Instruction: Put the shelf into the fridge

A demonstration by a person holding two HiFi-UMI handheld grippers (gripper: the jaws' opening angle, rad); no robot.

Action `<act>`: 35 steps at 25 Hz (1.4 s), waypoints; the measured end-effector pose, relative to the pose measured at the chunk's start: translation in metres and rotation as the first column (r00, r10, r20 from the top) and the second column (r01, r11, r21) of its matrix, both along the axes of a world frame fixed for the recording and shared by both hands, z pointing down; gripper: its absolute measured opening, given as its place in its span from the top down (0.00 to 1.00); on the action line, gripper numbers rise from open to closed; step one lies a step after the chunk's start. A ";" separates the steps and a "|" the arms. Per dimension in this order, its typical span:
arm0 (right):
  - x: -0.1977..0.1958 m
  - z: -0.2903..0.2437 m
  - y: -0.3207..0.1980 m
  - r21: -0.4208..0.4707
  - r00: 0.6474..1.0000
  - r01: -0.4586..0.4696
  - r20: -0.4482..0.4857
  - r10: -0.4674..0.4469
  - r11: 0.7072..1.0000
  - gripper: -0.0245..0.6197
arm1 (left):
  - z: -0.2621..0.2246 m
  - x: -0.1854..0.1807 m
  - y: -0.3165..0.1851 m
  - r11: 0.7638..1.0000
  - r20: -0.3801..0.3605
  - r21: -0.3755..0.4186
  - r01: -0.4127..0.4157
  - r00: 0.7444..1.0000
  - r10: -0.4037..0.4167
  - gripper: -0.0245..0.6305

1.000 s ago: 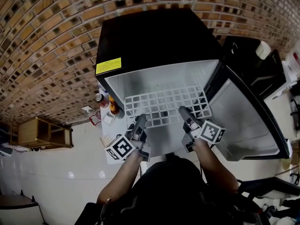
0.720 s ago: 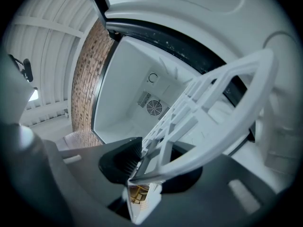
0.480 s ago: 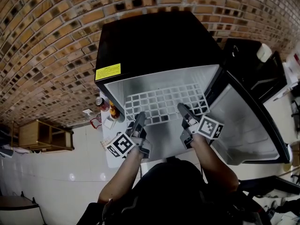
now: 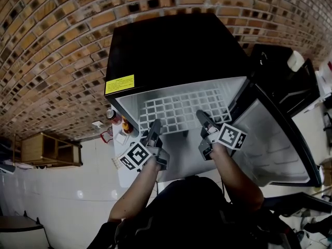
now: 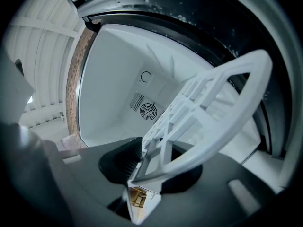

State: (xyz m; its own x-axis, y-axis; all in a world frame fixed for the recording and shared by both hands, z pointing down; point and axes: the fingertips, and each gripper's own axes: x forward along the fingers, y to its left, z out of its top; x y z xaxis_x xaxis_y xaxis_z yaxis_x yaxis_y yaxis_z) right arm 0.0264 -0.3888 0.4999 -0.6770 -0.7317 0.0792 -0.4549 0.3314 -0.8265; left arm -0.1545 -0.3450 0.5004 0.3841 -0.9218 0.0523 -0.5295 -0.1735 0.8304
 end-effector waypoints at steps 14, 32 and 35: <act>0.012 0.001 0.063 0.005 0.999 0.022 -0.039 -0.022 1.000 0.85 | 0.001 -0.002 -0.003 1.000 -0.015 0.026 -0.006 1.000 0.007 0.81; 0.007 0.001 0.037 0.027 0.994 0.012 -0.112 -0.009 1.000 0.85 | -0.010 0.018 0.045 0.999 0.278 0.019 -0.028 0.960 0.021 0.93; 0.005 0.001 0.032 0.031 0.993 0.011 -0.121 -0.007 0.999 0.85 | -0.013 0.012 0.030 1.000 0.372 0.024 0.003 0.928 -0.012 0.93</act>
State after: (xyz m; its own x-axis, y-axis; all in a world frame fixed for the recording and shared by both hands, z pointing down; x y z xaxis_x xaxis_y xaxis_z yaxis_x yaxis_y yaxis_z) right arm 0.0315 -0.3571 0.5006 -0.6706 -0.7290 0.1375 -0.5474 0.3612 -0.7549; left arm -0.1422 -0.3154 0.4874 0.3341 -0.9273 0.1688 -0.8009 -0.1849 0.5695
